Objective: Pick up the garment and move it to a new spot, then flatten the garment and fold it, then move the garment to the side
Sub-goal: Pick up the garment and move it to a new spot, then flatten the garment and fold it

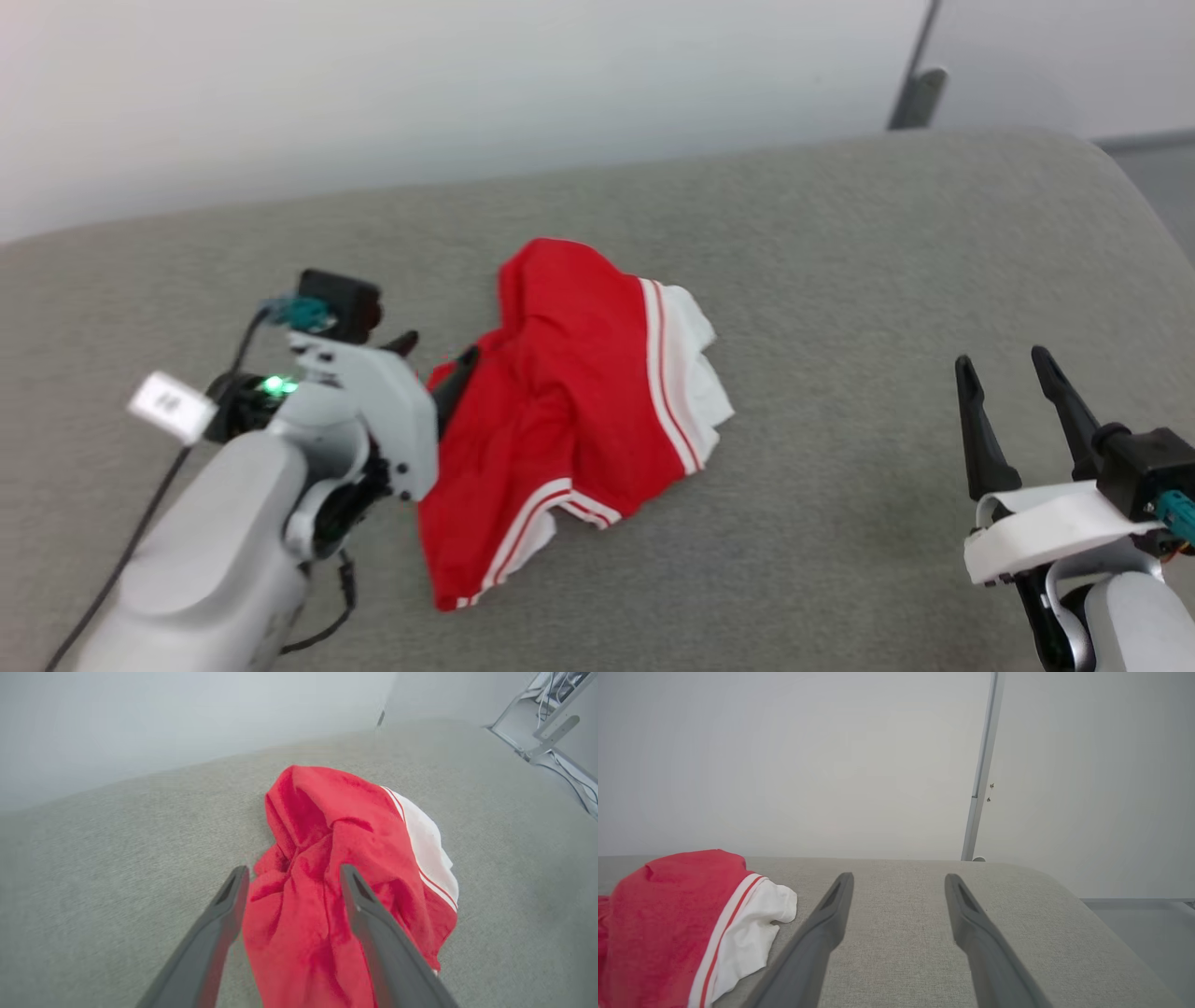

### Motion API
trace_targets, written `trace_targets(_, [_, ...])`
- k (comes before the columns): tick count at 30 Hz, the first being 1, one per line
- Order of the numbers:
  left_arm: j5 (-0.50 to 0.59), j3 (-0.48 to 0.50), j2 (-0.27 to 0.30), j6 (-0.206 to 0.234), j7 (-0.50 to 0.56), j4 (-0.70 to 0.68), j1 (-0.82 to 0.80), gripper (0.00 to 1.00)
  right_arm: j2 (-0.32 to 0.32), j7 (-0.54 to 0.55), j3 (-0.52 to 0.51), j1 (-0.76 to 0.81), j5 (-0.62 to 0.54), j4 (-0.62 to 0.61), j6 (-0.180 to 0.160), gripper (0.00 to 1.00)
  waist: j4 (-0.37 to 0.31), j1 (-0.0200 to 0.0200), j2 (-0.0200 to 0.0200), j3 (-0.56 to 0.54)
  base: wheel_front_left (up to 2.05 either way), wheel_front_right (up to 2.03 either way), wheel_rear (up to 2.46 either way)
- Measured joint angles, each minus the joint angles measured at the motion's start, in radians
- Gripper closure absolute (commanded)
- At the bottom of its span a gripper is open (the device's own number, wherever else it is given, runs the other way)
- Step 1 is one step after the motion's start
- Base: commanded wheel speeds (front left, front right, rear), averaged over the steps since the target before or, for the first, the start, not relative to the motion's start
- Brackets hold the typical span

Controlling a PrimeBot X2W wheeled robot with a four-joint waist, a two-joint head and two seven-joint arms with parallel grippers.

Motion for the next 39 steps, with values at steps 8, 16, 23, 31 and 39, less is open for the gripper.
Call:
trace_targets(8, [-0.003,0.1,0.105,0.052,-0.174,-0.137,0.152,0.0,-0.021,0.0,0.0,0.031,0.004,0.0,0.0,0.0,0.086,0.0,0.0,-0.052,0.0,0.0,0.0])
trace_targets(16, [-0.004,0.18,0.189,0.079,-0.343,-0.216,0.332,0.0,-0.032,0.0,-0.027,0.065,0.001,-0.013,0.0,0.0,0.16,0.0,0.0,-0.095,0.0,0.0,0.0])
trace_targets(23, [-0.021,0.251,0.224,0.096,-0.483,-0.216,0.473,0.0,-0.04,0.0,-0.048,0.092,0.002,-0.017,0.0,0.0,0.197,0.0,0.0,-0.122,0.0,0.0,0.0])
trace_targets(31, [-0.102,0.336,0.216,0.094,-0.54,-0.242,0.599,0.0,-0.034,0.0,-0.081,0.123,0.001,-0.03,0.0,0.0,0.216,0.0,0.0,-0.133,0.0,0.0,0.0])
trace_targets(39, [-0.102,0.355,0.21,0.095,-0.557,-0.264,0.639,0.0,-0.026,0.0,-0.098,0.149,-0.001,-0.038,0.0,0.0,0.23,0.0,0.0,-0.134,0.0,0.0,0.0])
